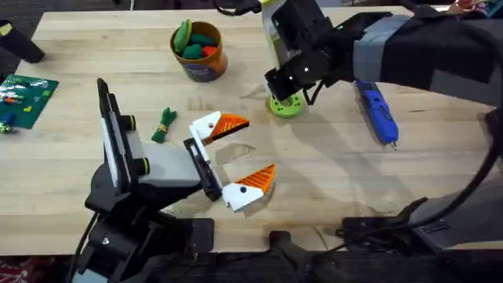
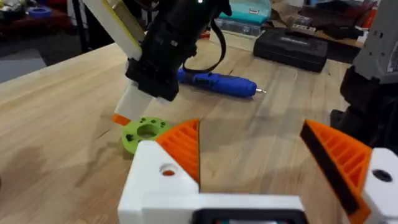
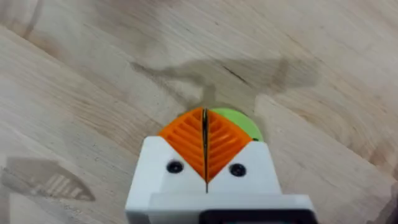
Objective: Pick up the gripper from the table and insert it into the empty holder that is missing its gripper. Then pick up a screw, insert it into the mounting hole, and use the screwdriver to tighten it. Finally, clean up the table by picking up the vegetable and placing it into the bucket.
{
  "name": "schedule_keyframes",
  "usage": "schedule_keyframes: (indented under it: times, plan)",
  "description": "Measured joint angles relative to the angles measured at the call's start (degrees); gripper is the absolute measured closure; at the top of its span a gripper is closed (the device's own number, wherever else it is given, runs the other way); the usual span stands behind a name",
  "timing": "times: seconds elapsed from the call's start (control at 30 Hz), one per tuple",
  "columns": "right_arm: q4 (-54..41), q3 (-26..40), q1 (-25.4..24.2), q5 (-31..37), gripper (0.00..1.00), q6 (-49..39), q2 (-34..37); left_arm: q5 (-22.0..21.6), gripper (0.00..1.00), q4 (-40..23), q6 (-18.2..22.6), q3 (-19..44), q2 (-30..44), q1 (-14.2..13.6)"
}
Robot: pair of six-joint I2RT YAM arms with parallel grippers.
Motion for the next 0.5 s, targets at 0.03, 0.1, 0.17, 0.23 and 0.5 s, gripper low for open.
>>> schedule_keyframes:
  times: [0.03, 0.1, 0.17, 0.23, 0.5]
  plan:
    - [-0.05, 0.00, 0.00, 0.02, 0.989, 0.00, 0.00, 0.00, 0.016, 0.00, 0.00, 0.00, -0.02, 0.00]
    - [-0.28, 0.00, 0.00, -0.02, 0.858, -0.08, 0.00, 0.00, 0.016, 0.00, 0.00, 0.00, -0.02, 0.00]
    - [-0.97, 0.00, 0.00, -0.01, 0.721, 0.03, 0.00, 0.00, 0.016, 0.00, 0.00, 0.00, -0.02, -0.02]
    - [-1.85, 0.00, 0.00, -0.04, 0.609, -0.24, 0.00, 0.00, 0.016, 0.00, 0.00, 0.00, 0.01, 0.00]
    - [-2.51, 0.00, 0.00, -0.17, 0.604, 0.00, 0.02, 0.00, 0.016, -0.02, 0.00, 0.00, -0.02, 0.00]
